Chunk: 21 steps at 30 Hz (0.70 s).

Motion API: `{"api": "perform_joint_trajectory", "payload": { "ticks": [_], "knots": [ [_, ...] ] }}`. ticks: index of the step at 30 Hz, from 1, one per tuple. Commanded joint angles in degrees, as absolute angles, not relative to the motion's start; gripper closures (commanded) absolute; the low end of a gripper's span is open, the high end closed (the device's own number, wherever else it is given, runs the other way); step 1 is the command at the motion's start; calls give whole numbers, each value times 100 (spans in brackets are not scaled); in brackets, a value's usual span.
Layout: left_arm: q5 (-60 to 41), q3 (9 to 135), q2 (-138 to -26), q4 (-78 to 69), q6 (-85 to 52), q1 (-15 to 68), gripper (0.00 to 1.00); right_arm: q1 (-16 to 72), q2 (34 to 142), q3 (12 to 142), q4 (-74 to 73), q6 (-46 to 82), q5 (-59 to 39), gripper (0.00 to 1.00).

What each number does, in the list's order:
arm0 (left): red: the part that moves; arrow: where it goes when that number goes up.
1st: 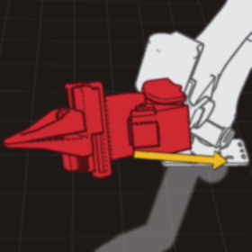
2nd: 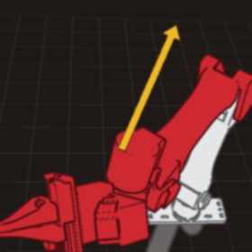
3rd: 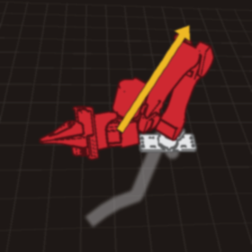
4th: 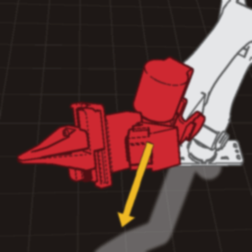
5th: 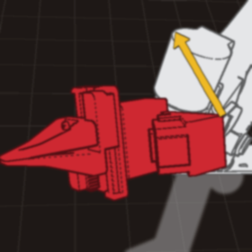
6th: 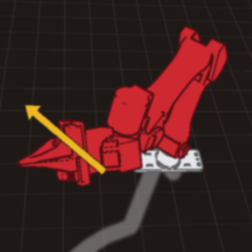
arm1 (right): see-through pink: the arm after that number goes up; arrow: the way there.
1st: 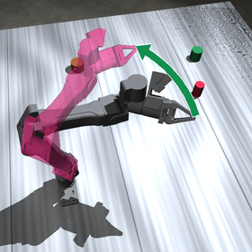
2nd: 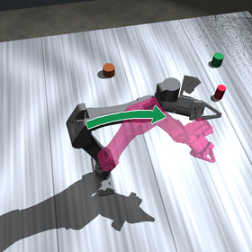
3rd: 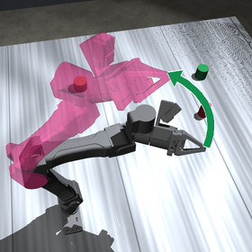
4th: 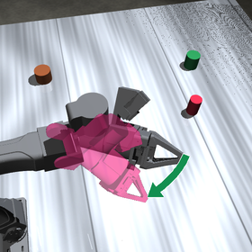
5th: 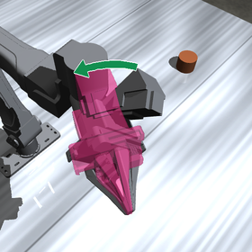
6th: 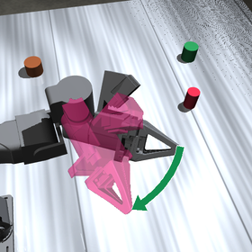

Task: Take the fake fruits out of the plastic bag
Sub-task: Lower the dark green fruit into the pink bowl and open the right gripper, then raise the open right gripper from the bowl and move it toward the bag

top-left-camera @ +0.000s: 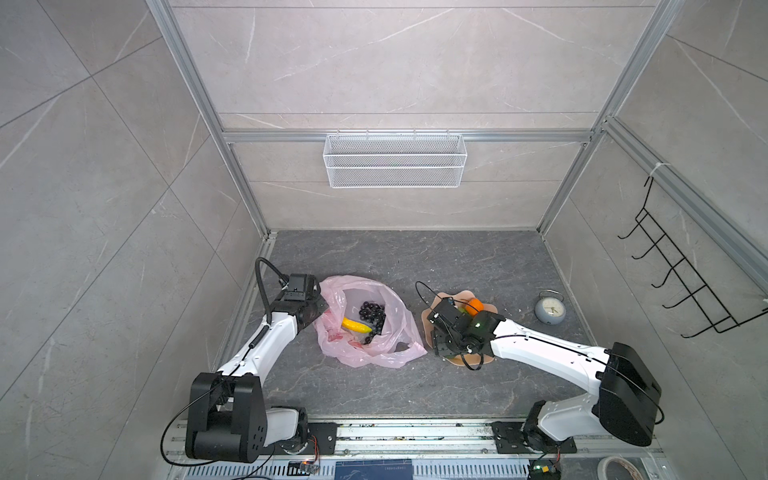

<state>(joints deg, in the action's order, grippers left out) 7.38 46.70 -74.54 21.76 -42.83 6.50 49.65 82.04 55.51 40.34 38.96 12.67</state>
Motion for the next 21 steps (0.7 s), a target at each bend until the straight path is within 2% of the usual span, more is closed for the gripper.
{"api": "perform_joint_trajectory", "payload": {
  "ticks": [1,8,17,21],
  "knots": [
    [798,4641,-7287,2201,-4129,668,100,4992,8207,5663,3958,3906,1242,37],
    [800,4623,-7277,2195,-4129,668,100,4965,8086,5669,3937,3938,1326,47],
    [753,4608,-7282,2175,-4129,668,100,4509,7866,6003,3792,3663,1355,46],
    [644,4618,-7295,2099,-4109,668,100,4088,8302,6374,3449,3367,1258,46]
  ]
}}
